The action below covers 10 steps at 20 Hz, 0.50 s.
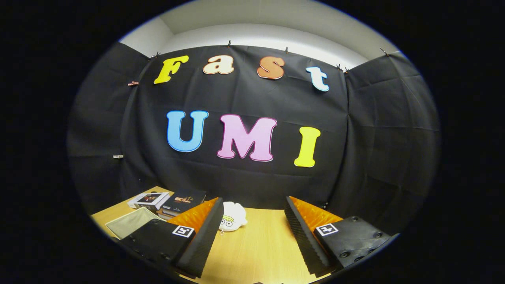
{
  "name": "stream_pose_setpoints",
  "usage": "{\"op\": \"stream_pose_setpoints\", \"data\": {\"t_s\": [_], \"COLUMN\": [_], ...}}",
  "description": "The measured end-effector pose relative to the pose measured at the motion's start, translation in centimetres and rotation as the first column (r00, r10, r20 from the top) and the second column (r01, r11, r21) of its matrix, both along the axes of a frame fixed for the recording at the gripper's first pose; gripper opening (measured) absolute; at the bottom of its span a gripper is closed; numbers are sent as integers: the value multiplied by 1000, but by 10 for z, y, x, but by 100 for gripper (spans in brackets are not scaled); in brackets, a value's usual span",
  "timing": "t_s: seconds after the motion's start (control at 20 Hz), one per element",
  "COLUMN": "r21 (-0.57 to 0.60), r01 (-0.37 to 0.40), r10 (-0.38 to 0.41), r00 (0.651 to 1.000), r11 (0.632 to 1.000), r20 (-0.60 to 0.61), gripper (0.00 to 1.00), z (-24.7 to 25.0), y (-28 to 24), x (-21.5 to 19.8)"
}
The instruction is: Open the storage box then place both shoes into the box .Put the left shoe in first, then the right shoe, with the right side of both shoes facing outward in a uniform manner.
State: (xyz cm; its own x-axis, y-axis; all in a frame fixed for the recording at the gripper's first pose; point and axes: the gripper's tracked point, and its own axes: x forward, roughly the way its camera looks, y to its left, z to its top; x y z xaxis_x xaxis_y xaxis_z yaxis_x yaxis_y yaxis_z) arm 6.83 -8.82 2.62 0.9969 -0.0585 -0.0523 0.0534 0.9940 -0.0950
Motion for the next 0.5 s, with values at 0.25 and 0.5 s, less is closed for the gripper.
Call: {"op": "stream_pose_setpoints", "data": {"t_s": [0.25, 0.5], "r21": [39, 48], "r01": [-40, -77], "r10": [42, 80], "r00": [998, 996], "r11": [998, 996], "r20": [-42, -50], "gripper": [98, 98], "z": [-34, -45], "y": [-37, -67], "x": [4, 9]}}
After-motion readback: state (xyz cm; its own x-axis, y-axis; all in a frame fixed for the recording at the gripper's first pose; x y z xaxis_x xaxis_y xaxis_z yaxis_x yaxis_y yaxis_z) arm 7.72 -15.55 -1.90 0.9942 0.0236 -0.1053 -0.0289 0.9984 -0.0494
